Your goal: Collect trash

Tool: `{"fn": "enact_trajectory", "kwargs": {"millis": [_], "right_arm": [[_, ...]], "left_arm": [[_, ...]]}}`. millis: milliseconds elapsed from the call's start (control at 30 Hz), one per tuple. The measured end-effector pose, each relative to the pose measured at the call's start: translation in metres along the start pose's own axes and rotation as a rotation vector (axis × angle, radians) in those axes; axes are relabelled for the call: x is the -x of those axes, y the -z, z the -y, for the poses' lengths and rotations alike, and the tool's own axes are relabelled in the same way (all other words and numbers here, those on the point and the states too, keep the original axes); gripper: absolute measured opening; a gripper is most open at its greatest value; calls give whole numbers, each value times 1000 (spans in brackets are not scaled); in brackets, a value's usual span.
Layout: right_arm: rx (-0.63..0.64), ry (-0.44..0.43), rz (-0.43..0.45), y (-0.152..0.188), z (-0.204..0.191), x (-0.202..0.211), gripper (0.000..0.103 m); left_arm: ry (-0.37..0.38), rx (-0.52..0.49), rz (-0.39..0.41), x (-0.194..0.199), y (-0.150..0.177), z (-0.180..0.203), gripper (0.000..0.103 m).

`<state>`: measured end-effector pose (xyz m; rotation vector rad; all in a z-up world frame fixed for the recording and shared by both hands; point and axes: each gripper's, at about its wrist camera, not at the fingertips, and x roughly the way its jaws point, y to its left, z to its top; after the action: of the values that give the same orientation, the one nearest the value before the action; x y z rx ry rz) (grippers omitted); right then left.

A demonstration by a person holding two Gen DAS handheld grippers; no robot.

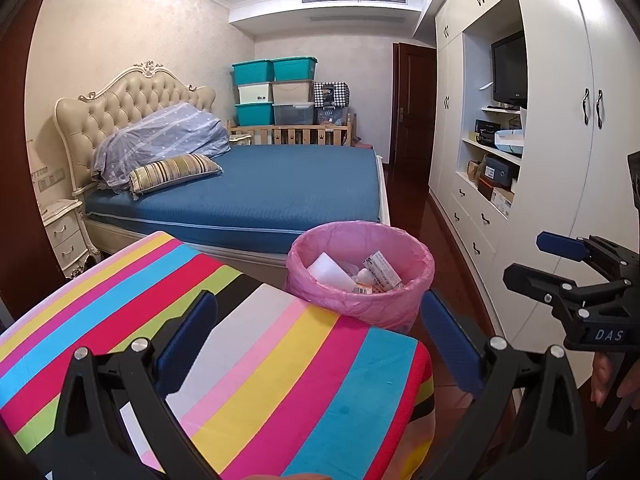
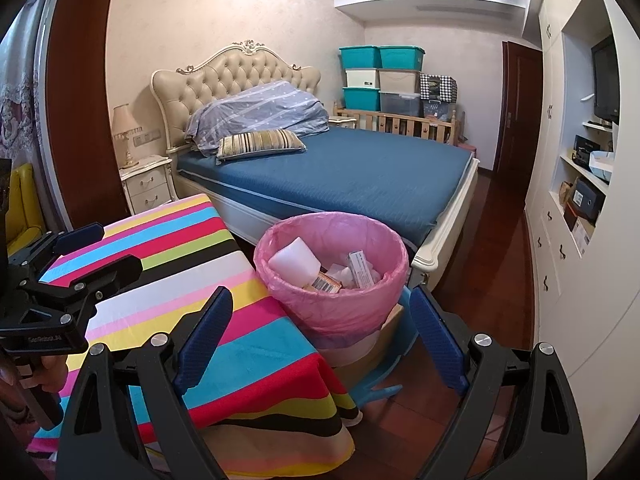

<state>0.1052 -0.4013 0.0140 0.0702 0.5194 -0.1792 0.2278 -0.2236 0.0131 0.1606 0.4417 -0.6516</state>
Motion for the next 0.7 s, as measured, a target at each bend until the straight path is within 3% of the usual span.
{"fn": "enact_trajectory", "kwargs": {"millis": [700], "right_arm": [[3, -12, -7, 3, -4, -2, 85]], "left_arm": [[-6, -4, 5, 1, 0, -2, 99]]}}
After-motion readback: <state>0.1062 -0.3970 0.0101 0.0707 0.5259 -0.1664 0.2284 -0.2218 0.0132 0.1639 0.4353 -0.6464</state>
